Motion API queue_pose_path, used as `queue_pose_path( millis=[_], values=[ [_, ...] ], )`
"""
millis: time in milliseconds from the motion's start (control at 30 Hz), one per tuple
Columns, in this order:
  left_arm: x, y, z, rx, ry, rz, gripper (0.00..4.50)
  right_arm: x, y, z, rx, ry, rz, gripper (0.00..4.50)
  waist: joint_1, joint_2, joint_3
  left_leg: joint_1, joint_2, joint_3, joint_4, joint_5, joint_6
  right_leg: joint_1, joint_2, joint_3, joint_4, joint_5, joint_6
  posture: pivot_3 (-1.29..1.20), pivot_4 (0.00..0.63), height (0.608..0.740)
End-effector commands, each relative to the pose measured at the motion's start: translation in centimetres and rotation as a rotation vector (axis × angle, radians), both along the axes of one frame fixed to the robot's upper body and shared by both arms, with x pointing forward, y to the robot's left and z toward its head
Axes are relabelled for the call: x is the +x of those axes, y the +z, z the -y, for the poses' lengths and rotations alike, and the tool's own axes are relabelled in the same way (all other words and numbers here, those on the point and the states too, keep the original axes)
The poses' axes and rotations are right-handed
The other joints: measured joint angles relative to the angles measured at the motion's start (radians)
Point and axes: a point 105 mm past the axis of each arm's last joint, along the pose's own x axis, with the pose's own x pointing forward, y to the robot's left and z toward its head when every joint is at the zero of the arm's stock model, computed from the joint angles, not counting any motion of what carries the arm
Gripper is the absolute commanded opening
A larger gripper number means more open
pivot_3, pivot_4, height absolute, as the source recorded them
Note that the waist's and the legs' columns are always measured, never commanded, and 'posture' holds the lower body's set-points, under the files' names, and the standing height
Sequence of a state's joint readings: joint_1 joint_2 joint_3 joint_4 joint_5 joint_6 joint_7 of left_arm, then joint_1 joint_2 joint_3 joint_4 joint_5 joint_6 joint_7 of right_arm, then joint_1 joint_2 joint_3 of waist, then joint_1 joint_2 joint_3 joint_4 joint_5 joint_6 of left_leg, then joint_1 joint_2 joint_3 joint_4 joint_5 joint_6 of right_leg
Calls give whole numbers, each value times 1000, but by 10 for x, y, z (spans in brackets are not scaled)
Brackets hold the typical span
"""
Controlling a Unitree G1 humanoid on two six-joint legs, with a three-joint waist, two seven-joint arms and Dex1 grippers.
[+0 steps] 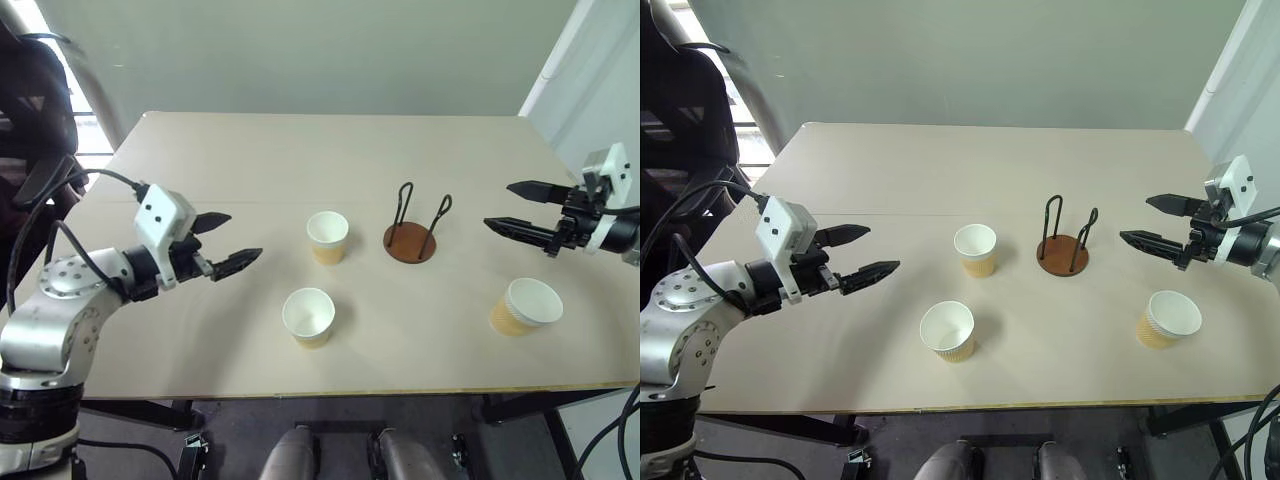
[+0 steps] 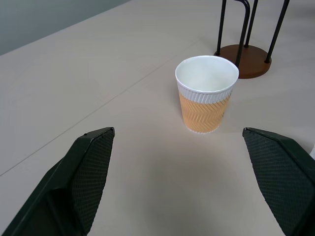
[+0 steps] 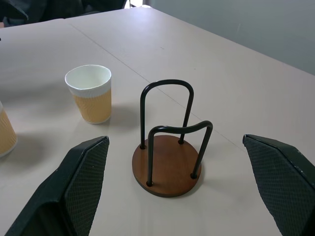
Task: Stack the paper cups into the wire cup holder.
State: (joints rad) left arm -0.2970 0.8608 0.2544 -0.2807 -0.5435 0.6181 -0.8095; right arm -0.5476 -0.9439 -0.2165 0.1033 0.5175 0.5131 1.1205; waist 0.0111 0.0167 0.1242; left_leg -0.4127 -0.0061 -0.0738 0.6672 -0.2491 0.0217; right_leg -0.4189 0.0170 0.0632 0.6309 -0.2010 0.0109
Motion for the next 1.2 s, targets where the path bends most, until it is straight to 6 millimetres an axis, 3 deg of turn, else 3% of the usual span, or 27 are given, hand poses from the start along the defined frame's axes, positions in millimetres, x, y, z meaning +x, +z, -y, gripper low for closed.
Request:
queue_pose_path(
  millis=[33,267,467,633,800,1033,1200],
  values=[
    [-2,17,1,13,-14,61,4454,-7,17,0,-3,19,64,4500,0,0,0,0,0,0,0,0,0,0,0,0,0,0,0,0,150,740],
    [-1,16,4,15,-30,56,4454,-11,16,-1,-11,21,54,4500,0,0,0,0,0,0,0,0,0,0,0,0,0,0,0,0,150,740],
    [-5,31,12,30,-86,80,4454,-15,-2,2,-120,-25,-37,4500,1,0,0,0,0,0,0,0,0,0,0,0,0,0,0,0,150,740],
    [-25,44,38,67,-245,69,4454,-22,-17,-20,-201,-6,-121,4500,-1,0,0,0,0,0,-1,0,-1,0,0,0,0,0,0,0,150,740],
    [-36,43,56,84,-329,41,4454,-5,-38,-27,-242,-128,-151,4500,-3,0,0,1,0,0,-1,0,-1,1,0,0,0,1,1,0,150,740],
    [-37,43,53,100,-319,40,4454,19,-60,-40,-182,-258,-226,4500,-4,0,1,2,1,0,-1,0,0,0,1,0,1,1,2,0,150,740],
    [-38,43,52,105,-313,40,4454,29,-65,-47,-146,-294,-241,4500,-4,0,1,2,1,0,-1,0,0,0,1,0,0,2,3,0,150,740]
  ],
)
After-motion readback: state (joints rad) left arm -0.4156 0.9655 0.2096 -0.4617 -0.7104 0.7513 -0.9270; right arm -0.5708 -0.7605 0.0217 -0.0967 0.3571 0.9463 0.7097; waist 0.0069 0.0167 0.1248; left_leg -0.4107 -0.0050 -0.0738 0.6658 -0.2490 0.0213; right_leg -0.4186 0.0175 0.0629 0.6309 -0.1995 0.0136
